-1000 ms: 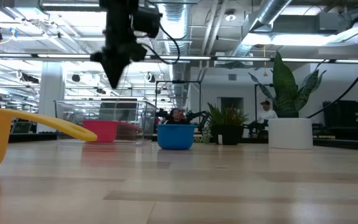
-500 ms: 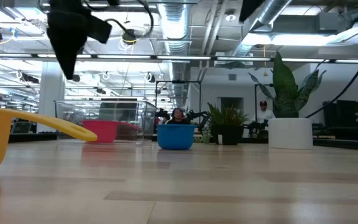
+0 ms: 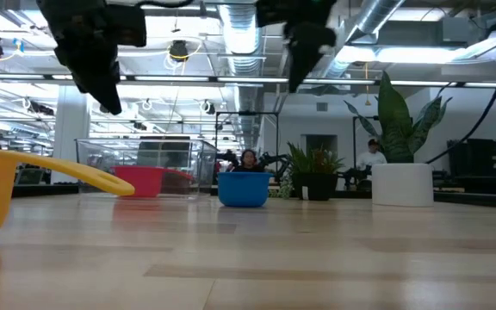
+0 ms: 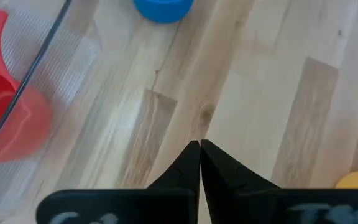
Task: Nest measuring cups in basket
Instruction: Stack the blue measuring cup on top of the red measuring cup in the transparent bin
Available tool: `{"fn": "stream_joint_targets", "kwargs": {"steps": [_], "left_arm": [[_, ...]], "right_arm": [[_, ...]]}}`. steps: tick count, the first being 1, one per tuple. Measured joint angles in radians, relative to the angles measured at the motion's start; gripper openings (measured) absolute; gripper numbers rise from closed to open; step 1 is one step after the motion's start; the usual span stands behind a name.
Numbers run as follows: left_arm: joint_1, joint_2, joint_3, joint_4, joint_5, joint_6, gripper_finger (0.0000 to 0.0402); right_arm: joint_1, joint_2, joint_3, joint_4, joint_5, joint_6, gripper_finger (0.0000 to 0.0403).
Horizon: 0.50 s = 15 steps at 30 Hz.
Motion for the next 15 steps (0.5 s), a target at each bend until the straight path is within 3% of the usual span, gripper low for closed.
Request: {"fn": "stream_joint_targets", "kwargs": {"steps": [3, 8, 15], "left_arm": [[-0.022, -0.008, 0.0, -0.005, -0.001, 0.008, 0.0], [-0.051, -0.021, 0.0, -0.052, -0.008, -0.011, 0.0], [-0.103, -0.079, 0.0, -0.15, -0.109, -0.049, 0.0]], "right_arm": [[-0.003, 0.049, 0.0, 0.071, -0.046, -0.071, 0.0085], [-0.003, 0.101, 0.0, 0.041, -0.047, -0.081, 0.0085], [-0.037, 0.117, 0.0, 0.053, -0.059, -0.159, 0.0085]]}}
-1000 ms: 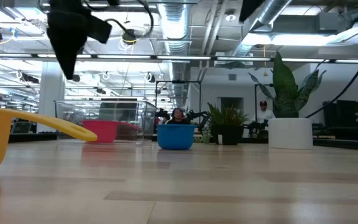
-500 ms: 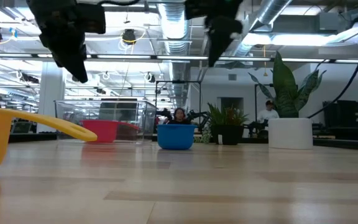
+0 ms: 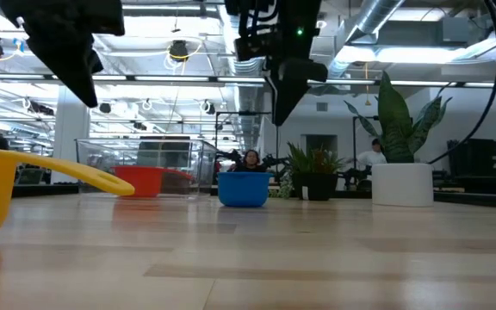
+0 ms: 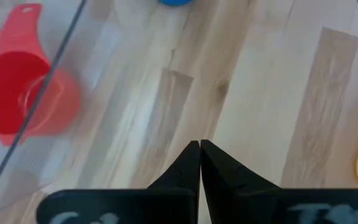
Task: Nest measuring cups in basket
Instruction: Stack the blue measuring cup on top of the red measuring cup in the transparent bin
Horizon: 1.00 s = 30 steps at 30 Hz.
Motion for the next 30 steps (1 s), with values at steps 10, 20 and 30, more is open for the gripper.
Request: {"fn": "stream_joint_targets", "kwargs": {"steps": [10, 20, 30], "left_arm": [[-0.129, -0.209, -0.016, -0.126, -0.265, -0.126, 0.0], [-0.208, -0.6, -0.294, 0.178, -0.332, -0.217, 0.0], [-0.208, -0.708, -0.325, 0.278, -0.332, -0.195, 0.0]], "right_arm": [[-0.058, -0.011, 0.0, -0.011, -0.339, -0.153, 0.0085], [-0.045, -0.005, 0.0, 0.283, -0.369, -0.158, 0.0085], [0.004, -0.027, -0.004, 0.024, -0.339, -0.116, 0.0085]]}}
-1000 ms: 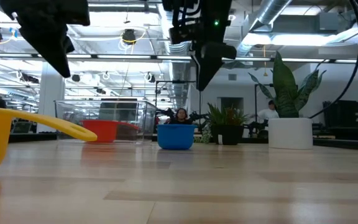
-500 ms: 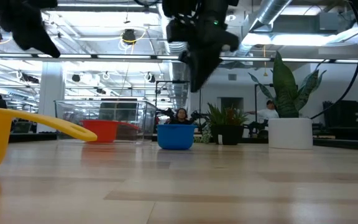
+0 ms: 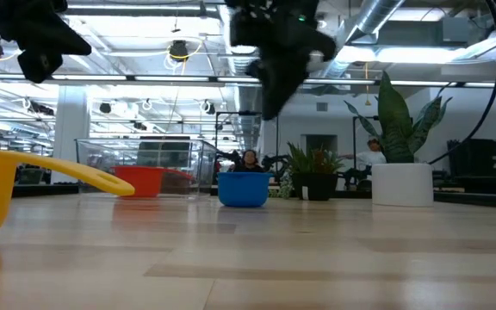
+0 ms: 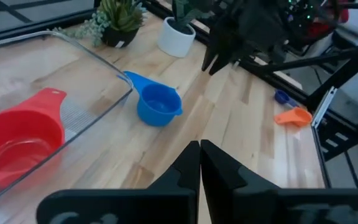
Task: Nest measuring cups in basket
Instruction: Stack the blue measuring cup on top of the red measuring cup in the transparent bin
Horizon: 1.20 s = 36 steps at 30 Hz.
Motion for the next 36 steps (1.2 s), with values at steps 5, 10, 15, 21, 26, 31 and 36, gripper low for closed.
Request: {"fn": "stream_joint_targets", "kwargs": {"steps": [5, 10, 15, 21, 26, 31, 36], "left_arm": [[0.0, 0.011, 0.0, -0.012, 0.001, 0.023, 0.0], [0.0, 0.018, 0.0, -0.011, 0.0, 0.035, 0.0], [0.0, 0.019, 0.0, -0.011, 0.0, 0.028, 0.0], [0.0, 0.025, 0.001, -0.011, -0.002, 0.014, 0.0], [0.0, 0.029, 0.001, -0.011, -0.002, 0.008, 0.0], [0.0, 0.03, 0.001, -0.011, -0.004, -0.004, 0.0], [0.0, 0.03, 0.001, -0.012, -0.004, -0.016, 0.0]], "right_arm": [[-0.001, -0.104, -0.104, 0.023, 0.001, 0.084, 0.0085], [-0.003, -0.277, -0.309, 0.187, 0.072, 0.171, 0.0085], [-0.001, -0.375, -0.466, 0.553, 0.074, 0.174, 0.0085], [-0.019, -0.378, -0.486, 0.652, 0.073, 0.094, 0.0085], [-0.029, -0.359, -0.488, 0.716, 0.074, 0.116, 0.0086], [-0.032, -0.35, -0.487, 0.781, 0.07, 0.12, 0.0102], [-0.032, -0.33, -0.49, 0.715, 0.071, 0.2, 0.0155]]}}
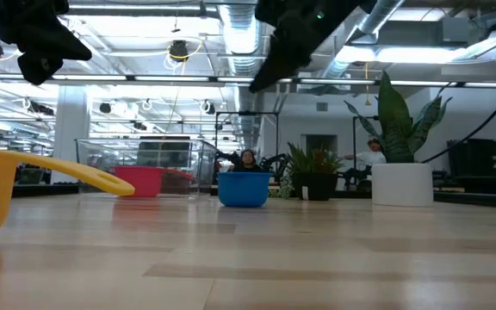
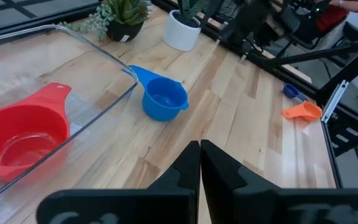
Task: Nest measuring cups in basket
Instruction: Stack the blue measuring cup on top of the red measuring cup in the transparent bin
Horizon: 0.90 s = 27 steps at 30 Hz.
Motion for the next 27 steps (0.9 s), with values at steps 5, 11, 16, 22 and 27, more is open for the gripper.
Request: {"fn": "stream_joint_targets", "kwargs": {"steps": [5, 11, 16, 22, 27], "left_arm": [[0.0, 0.0, 0.0, -0.001, 0.0, 0.001, 0.0], [0.0, -0.001, 0.0, -0.003, 0.0, 0.0, 0.0], [0.0, 0.007, 0.0, -0.005, 0.0, 0.0, 0.0], [0.0, 0.035, 0.0, -0.009, 0.008, -0.003, 0.0], [0.0, 0.055, 0.0, 0.003, 0.008, -0.002, 0.0]], "right_arm": [[0.012, 0.049, -0.001, -0.032, -0.001, -0.065, 0.0218], [0.033, 0.113, 0.009, -0.035, -0.004, -0.296, 0.0249], [0.037, 0.147, 0.02, -0.032, -0.003, -0.316, 0.0246], [0.035, 0.216, 0.02, -0.013, -0.002, -0.319, 0.0245], [0.03, 0.269, 0.019, -0.01, 0.002, -0.318, 0.0244]]}}
